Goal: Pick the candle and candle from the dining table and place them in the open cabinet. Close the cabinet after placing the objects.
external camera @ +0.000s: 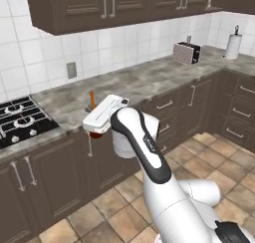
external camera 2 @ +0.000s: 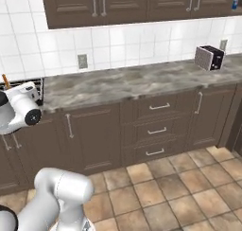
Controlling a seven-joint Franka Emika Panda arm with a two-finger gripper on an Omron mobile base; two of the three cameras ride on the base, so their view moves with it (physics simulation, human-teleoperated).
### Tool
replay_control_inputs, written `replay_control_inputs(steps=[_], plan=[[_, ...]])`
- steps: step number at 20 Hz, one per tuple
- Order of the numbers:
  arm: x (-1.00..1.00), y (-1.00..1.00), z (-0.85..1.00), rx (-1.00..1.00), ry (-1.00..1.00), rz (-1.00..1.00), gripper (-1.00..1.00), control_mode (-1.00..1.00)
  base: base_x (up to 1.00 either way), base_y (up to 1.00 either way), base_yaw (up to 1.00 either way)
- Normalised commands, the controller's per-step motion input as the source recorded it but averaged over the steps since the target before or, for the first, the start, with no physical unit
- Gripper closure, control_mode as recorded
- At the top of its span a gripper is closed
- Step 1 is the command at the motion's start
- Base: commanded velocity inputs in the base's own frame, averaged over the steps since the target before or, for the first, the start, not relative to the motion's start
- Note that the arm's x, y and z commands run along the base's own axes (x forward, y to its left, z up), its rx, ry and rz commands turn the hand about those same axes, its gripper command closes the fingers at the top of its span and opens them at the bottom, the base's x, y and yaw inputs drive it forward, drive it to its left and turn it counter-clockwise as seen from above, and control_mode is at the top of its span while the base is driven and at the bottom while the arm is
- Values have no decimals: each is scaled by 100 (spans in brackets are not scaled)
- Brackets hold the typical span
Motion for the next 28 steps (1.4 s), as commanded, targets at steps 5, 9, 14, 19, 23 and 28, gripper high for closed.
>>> replay_control_inputs(steps=[5, 9, 14, 19, 23, 28], plan=[[0, 0, 0, 0, 0, 0, 100, 100, 99, -100, 0], [0, 0, 0, 0, 0, 0, 100, 100, 100, -100, 0], [0, 0, 0, 0, 0, 0, 100, 100, 100, -100, 0], [0, 0, 0, 0, 0, 0, 100, 100, 100, -100, 0], [0, 0, 0, 0, 0, 0, 100, 100, 100, -100, 0], [0, 0, 0, 0, 0, 0, 100, 100, 100, -100, 0]])
